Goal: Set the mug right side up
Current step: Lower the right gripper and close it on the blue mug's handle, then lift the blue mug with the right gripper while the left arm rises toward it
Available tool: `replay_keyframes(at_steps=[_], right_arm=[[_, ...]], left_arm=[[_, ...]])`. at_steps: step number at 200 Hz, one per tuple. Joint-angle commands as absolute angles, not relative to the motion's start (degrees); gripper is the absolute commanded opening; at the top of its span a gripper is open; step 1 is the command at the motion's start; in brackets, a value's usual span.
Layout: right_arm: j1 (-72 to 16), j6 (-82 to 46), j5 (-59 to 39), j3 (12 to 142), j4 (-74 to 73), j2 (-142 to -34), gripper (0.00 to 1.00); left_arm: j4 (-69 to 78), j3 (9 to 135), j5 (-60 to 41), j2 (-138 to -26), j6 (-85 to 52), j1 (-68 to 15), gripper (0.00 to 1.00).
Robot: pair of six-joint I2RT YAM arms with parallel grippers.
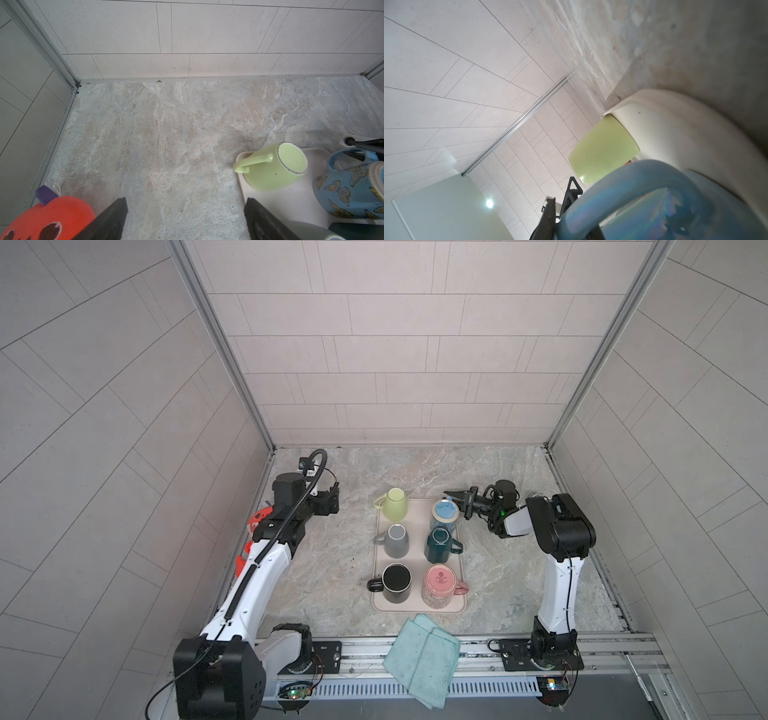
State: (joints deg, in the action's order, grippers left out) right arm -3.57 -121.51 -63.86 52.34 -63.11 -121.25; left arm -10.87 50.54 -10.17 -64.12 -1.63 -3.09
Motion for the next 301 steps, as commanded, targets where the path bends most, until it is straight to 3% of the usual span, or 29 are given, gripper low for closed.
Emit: replay_keyframes(at_steps=[1, 214, 247, 301], right_arm=[[-3.7, -129.8, -59.7, 53.9, -69.1, -122.8, 0.0], [-7.2, -119.2, -63.5, 61.7, -65.9, -118.7, 0.0], [-7.3, -108.5, -64.6, 64.4, -53.7, -114.8, 0.0], [-7.3, -79.3, -65.0, 75.7, -16.8, -110.6, 0.0]], left_arm=[[-11.1, 52.0, -9.6, -63.7, -1.4, -3.4, 0.94], [-10.7, 52.0, -9.9, -63.3, -1.8, -3.6, 0.94], [-10.1, 52.1, -9.9, -63.1, -2.2, -3.6, 0.94], [-9.8, 54.4, -10.0, -63.0, -3.5, -3.6, 0.94]])
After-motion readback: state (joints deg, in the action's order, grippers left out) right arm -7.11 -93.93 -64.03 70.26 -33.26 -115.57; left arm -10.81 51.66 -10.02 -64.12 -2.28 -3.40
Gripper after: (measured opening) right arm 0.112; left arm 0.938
